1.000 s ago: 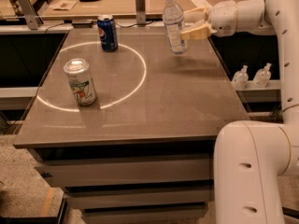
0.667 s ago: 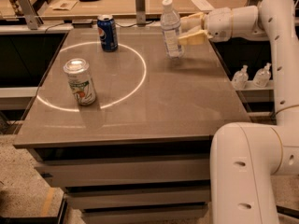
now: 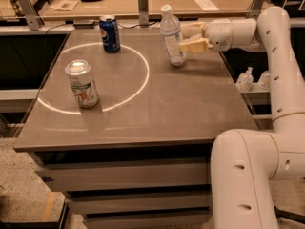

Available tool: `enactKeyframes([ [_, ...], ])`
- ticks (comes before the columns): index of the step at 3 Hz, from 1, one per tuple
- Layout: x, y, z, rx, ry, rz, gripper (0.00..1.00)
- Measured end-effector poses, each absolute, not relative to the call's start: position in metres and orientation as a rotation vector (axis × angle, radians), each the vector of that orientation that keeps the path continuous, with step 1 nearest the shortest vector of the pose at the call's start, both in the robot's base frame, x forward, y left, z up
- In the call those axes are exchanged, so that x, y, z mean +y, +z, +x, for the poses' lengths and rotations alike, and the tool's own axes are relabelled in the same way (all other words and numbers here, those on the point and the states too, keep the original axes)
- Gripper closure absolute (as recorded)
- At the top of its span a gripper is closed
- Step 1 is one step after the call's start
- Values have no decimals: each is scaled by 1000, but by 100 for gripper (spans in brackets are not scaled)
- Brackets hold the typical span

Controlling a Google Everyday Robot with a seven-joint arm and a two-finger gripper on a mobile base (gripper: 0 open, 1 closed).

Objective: Place blue plastic bottle upright

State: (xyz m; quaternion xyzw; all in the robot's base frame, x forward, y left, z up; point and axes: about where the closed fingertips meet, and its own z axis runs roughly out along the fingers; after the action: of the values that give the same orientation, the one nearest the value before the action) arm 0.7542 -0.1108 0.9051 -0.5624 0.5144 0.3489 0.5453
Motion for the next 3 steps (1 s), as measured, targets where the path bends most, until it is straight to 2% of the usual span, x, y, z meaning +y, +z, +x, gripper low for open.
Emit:
enactKeyframes([
  [3, -115, 910, 750, 1176, 860, -1303, 100],
])
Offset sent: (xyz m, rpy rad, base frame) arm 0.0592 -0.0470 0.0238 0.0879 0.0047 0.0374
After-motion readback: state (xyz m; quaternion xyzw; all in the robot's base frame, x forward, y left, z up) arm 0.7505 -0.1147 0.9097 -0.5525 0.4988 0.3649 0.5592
